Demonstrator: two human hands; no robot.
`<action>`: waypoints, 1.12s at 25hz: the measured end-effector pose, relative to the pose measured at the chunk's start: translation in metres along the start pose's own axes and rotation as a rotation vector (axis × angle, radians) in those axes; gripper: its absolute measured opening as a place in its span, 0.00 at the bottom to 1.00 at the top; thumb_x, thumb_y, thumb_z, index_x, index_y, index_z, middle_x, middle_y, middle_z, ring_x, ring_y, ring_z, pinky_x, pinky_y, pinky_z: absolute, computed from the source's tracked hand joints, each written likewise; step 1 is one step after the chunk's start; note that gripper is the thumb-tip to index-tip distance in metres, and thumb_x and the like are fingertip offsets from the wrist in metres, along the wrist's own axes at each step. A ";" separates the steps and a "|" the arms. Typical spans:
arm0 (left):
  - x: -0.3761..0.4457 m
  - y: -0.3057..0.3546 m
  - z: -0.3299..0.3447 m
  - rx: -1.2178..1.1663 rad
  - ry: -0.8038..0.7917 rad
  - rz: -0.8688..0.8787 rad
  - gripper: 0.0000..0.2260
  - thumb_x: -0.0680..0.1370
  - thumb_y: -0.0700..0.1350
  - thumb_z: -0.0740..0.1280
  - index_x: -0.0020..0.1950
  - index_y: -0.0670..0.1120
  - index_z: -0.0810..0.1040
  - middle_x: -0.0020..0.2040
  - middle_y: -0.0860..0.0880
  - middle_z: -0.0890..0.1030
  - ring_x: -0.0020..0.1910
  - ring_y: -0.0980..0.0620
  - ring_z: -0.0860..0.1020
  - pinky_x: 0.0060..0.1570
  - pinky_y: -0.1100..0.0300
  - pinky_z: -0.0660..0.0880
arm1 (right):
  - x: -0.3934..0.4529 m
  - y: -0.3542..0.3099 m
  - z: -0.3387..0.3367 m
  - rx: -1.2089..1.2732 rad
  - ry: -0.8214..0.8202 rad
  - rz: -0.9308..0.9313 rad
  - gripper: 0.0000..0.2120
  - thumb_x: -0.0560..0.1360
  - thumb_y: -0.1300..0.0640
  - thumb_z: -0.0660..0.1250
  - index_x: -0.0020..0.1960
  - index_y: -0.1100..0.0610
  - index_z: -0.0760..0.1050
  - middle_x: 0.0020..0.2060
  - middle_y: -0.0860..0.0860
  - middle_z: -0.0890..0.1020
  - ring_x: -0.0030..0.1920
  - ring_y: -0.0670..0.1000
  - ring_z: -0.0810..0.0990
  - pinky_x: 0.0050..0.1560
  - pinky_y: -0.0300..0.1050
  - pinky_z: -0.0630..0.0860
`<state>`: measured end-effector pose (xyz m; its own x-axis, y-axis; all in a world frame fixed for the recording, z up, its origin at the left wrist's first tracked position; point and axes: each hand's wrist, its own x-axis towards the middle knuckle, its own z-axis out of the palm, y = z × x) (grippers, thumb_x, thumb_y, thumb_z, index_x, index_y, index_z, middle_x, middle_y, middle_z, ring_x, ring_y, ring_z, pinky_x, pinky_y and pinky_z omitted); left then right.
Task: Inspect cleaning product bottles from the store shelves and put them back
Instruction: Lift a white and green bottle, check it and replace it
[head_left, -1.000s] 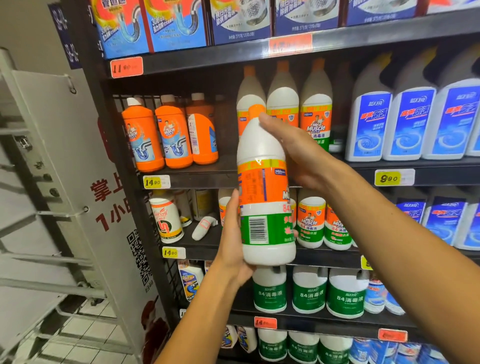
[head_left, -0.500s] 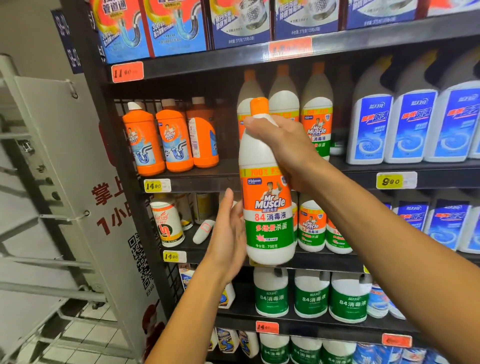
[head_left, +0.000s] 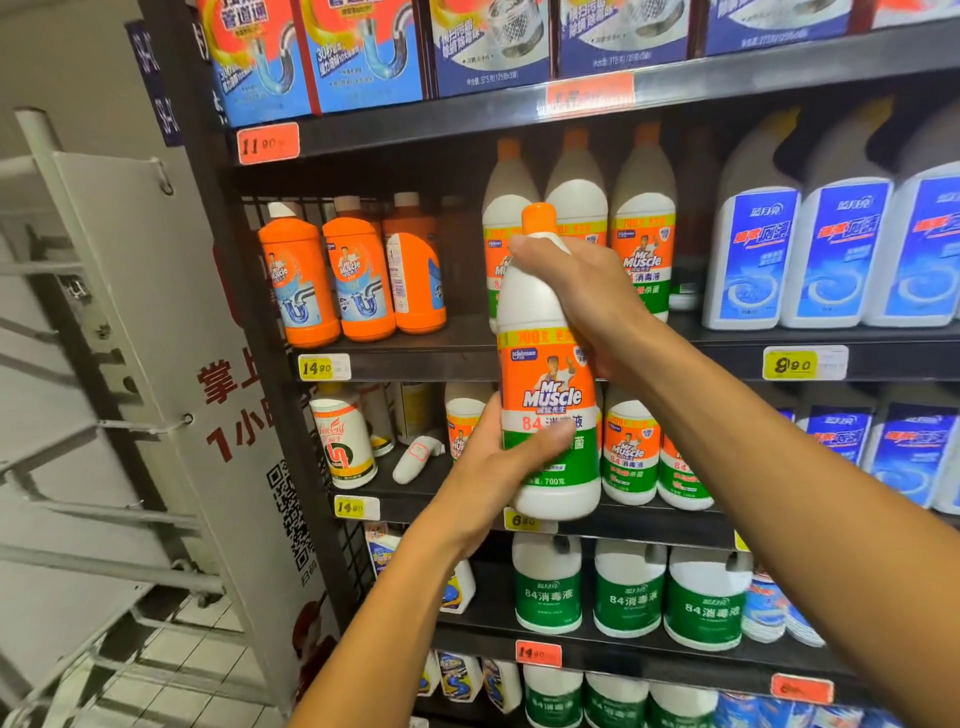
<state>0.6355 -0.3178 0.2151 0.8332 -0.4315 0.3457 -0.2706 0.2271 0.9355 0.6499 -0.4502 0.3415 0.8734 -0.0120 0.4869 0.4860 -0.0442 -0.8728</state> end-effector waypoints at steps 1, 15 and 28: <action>0.001 0.000 -0.004 0.074 -0.015 0.020 0.30 0.66 0.56 0.79 0.65 0.56 0.73 0.58 0.53 0.83 0.58 0.52 0.82 0.50 0.63 0.79 | -0.003 0.000 -0.002 -0.032 -0.023 -0.081 0.09 0.77 0.50 0.69 0.49 0.55 0.78 0.43 0.56 0.84 0.40 0.49 0.85 0.38 0.41 0.81; 0.037 0.037 -0.026 0.702 -0.067 0.365 0.29 0.72 0.50 0.75 0.71 0.50 0.69 0.65 0.58 0.77 0.67 0.57 0.74 0.62 0.65 0.72 | -0.042 0.030 -0.011 -0.403 -0.131 -1.026 0.25 0.73 0.51 0.72 0.60 0.68 0.73 0.56 0.57 0.79 0.56 0.56 0.79 0.58 0.50 0.77; 0.003 0.048 0.015 -0.211 0.010 -0.187 0.30 0.62 0.58 0.81 0.57 0.44 0.81 0.51 0.42 0.86 0.46 0.46 0.85 0.42 0.53 0.82 | 0.005 0.020 -0.025 0.340 -0.322 0.263 0.16 0.79 0.47 0.65 0.59 0.58 0.77 0.46 0.57 0.85 0.44 0.55 0.86 0.45 0.51 0.83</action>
<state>0.6180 -0.3218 0.2618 0.8641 -0.4748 0.1670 -0.0061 0.3220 0.9467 0.6628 -0.4763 0.3275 0.9067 0.3303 0.2625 0.1861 0.2453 -0.9514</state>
